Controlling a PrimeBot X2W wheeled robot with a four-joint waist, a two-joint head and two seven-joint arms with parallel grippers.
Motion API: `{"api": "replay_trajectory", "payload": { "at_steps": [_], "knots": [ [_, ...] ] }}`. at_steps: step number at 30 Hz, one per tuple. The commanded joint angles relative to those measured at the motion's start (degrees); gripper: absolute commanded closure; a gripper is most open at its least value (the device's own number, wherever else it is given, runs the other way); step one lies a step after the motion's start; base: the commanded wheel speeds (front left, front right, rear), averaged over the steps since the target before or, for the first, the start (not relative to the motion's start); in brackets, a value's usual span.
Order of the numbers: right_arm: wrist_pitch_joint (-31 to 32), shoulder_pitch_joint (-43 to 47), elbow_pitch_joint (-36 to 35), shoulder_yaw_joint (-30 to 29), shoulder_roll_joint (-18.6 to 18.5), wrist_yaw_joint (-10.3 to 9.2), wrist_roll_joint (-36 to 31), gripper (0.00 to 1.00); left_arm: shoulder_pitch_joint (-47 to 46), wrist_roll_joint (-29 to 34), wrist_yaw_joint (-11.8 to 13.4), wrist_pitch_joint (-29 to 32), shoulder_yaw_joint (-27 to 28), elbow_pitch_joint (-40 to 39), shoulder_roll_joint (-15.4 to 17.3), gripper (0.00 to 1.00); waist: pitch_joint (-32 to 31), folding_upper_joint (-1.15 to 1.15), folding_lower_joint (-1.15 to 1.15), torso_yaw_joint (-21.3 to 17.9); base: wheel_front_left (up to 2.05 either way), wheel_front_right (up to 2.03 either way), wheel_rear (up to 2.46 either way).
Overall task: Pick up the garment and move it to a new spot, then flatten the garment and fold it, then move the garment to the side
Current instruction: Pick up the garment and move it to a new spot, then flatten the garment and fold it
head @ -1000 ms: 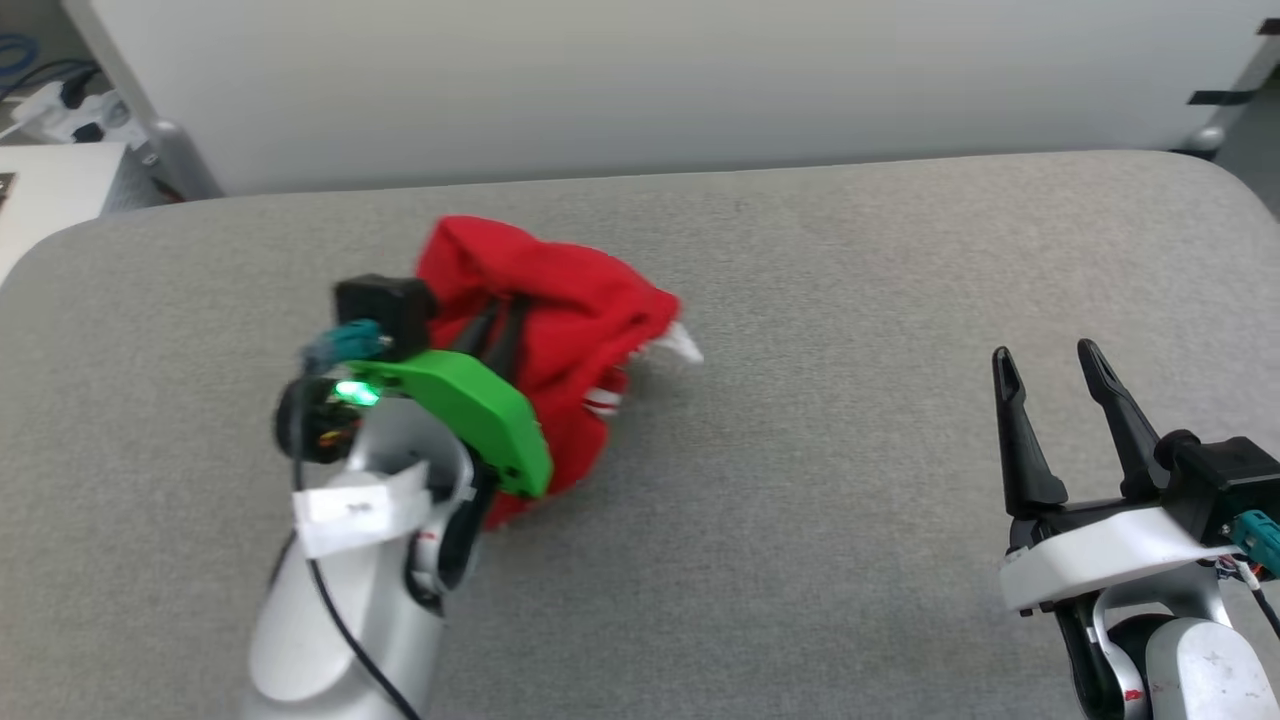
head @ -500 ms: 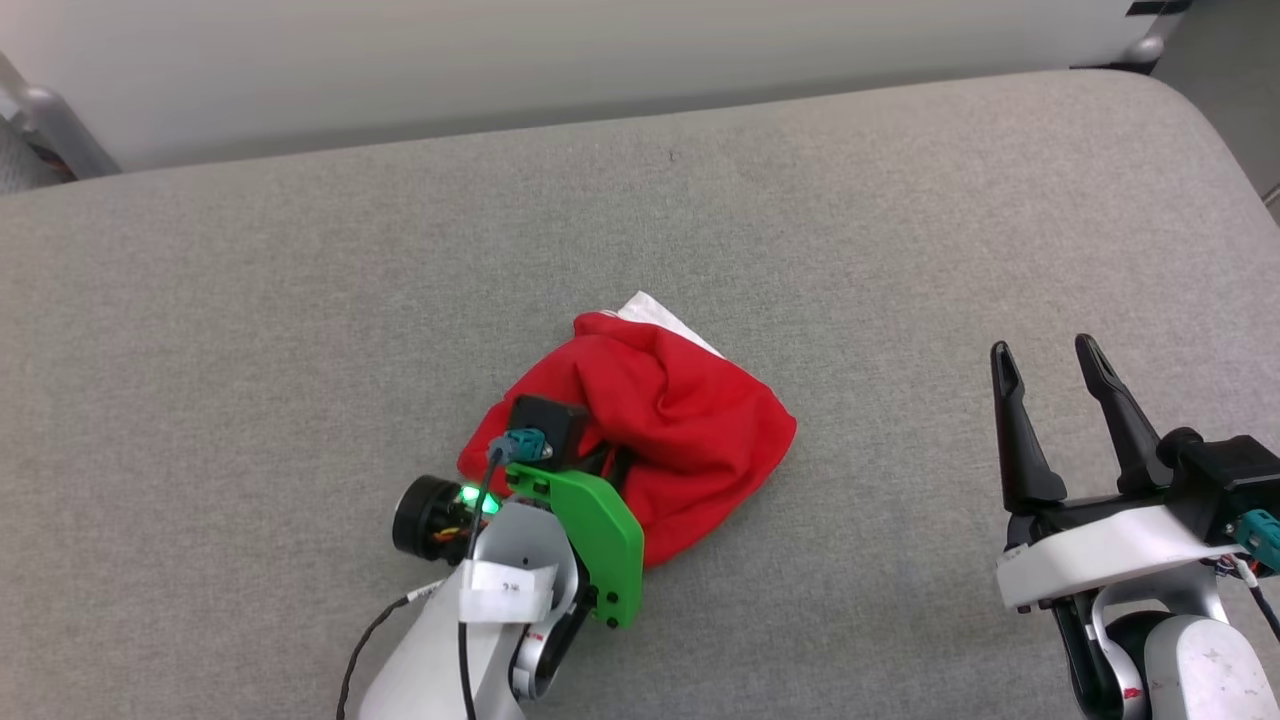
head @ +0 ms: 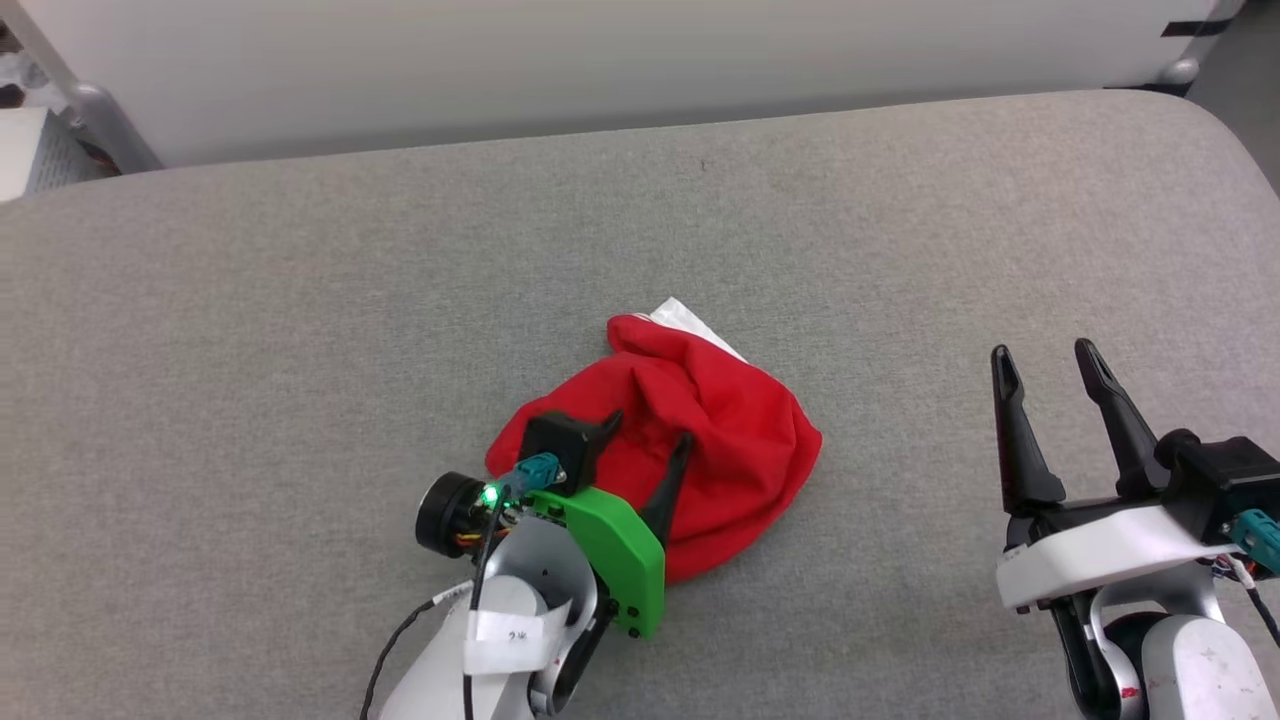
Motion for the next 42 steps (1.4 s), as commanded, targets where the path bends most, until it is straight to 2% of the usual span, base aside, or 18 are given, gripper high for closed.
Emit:
{"api": "replay_trajectory", "payload": {
  "at_steps": [1, 8, 12, 18, 23, 28, 42],
  "knots": [
    [0.0, 0.3, 0.1, 0.1, 0.0, -0.05, 0.0, 0.00, 1.5, -0.9, 0.6, -1.5, 0.6, -1.3, -0.1, 0.00, -2.4, 0.00, 0.00, 2.2, 0.00, 0.00, 0.00],
    [0.8, 1.6, 0.1, -0.3, 0.0, -0.05, -0.1, 0.00, 4.0, -1.8, 3.5, -8.0, 3.7, -6.9, 0.1, 0.00, -5.3, 0.00, 0.00, 5.4, 0.00, 0.00, 0.00],
    [1.2, 2.1, 0.0, -0.2, 0.0, -0.05, -0.1, 0.00, 5.3, -2.9, 5.7, -10.6, 7.4, -8.2, 1.5, 0.00, -6.4, 0.00, 0.00, 6.5, 0.00, 0.00, 0.00],
    [1.6, 3.6, 0.1, -0.6, 0.0, -0.05, -0.1, 0.00, 7.4, -3.1, 8.8, -12.5, 12.2, -9.7, 5.2, 0.00, -7.9, 0.00, 0.00, 8.2, 0.00, 0.00, 0.00],
    [1.9, 4.9, 0.4, -0.8, 0.0, -0.05, 0.1, 0.00, 10.5, -3.0, 10.4, -12.0, 14.9, -11.9, 8.7, 0.00, -9.5, 0.00, 0.00, 8.7, 0.00, 0.00, 0.00],
    [2.5, 6.2, 0.5, -1.2, 0.0, -0.05, -0.2, 0.00, 14.4, -2.4, 11.1, -10.6, 15.0, -15.0, 10.9, 0.00, -10.8, 0.00, 0.00, 8.9, 0.00, 0.00, 0.00],
    [5.0, 9.6, -0.2, -3.3, 0.0, -0.05, -1.8, 0.00, 18.4, -2.0, 11.3, -8.6, 12.4, -18.6, 11.4, 0.00, -12.2, 0.00, 0.00, 8.3, 0.00, 0.00, 0.00]
  ]
}}
